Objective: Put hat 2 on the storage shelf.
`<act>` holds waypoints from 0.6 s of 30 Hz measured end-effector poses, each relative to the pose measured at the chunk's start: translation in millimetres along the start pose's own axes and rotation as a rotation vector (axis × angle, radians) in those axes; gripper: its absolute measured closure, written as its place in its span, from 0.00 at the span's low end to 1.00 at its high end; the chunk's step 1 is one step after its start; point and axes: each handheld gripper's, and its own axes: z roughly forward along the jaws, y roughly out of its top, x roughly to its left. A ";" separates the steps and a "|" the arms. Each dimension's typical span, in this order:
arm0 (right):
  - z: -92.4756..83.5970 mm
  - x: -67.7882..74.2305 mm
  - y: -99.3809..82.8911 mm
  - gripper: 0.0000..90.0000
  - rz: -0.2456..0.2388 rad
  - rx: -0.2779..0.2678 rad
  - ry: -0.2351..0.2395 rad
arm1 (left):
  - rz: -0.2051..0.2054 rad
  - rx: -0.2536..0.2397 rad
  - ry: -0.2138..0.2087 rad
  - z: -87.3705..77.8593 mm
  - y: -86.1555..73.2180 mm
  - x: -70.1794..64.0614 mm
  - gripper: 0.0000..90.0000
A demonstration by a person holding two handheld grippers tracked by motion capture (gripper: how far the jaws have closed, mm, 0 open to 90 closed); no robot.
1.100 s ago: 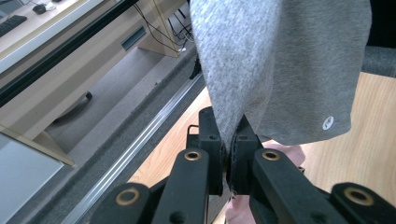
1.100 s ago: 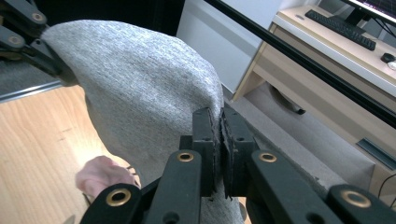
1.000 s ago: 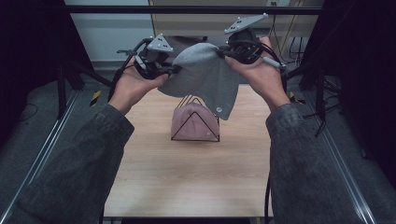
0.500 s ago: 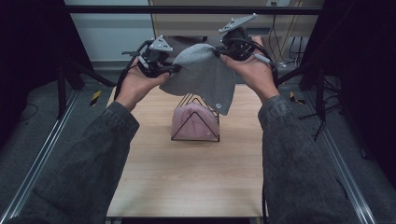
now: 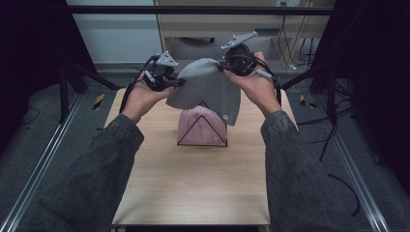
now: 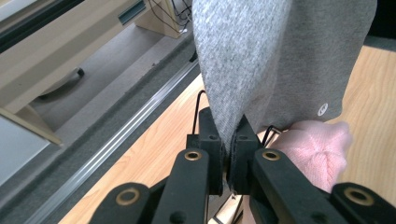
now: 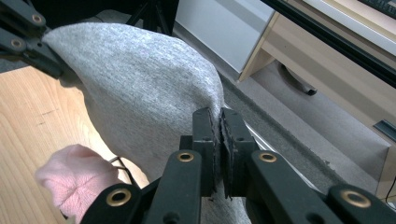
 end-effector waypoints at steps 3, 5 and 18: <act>1.9 4.4 -5.0 0.95 0.006 0.000 -0.010 | 0.001 -0.004 0.002 -0.7 -1.3 -1.0 0.96; 2.7 7.3 -9.5 0.95 0.010 0.000 -0.014 | -0.006 -0.002 0.000 0.1 -2.8 -1.1 0.96; 5.3 16.8 -30.0 0.95 0.059 -0.032 0.000 | -0.041 0.006 0.014 6.6 -18.9 -11.7 0.96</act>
